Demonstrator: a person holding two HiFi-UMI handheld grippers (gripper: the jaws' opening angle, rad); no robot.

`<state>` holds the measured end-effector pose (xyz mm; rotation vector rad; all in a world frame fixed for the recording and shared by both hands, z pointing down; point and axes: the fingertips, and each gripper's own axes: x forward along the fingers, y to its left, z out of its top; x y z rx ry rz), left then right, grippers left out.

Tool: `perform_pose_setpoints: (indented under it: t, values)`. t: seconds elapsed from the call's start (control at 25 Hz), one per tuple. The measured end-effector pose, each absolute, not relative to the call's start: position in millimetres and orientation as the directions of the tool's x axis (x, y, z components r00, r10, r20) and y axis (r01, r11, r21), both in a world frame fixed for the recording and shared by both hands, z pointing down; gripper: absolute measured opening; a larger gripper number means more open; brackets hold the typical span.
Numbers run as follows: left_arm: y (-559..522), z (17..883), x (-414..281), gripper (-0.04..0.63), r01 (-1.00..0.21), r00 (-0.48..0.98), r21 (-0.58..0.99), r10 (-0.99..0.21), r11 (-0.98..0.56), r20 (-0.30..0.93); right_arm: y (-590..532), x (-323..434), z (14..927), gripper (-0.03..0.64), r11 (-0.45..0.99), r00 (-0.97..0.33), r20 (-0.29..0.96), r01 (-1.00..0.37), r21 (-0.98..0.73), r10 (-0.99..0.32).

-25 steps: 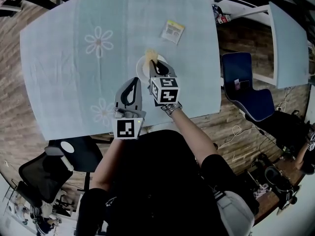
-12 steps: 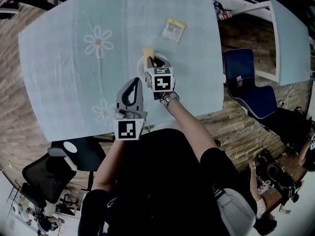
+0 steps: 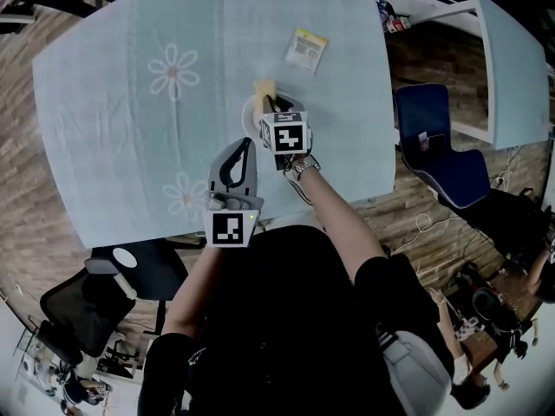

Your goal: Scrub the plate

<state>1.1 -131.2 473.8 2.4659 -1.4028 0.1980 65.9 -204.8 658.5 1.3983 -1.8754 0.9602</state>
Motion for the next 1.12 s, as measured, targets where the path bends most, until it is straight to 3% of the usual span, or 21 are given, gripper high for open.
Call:
perform_pose_setpoints:
  t: [1.12]
  values:
    - [-116, 469, 12, 0.012, -0.848, 0.529, 0.173, -0.813, -0.500, 0.244, -198, 116, 657, 0.052, 0.136, -0.168, 0.815, -0.985, -0.110, -0.554]
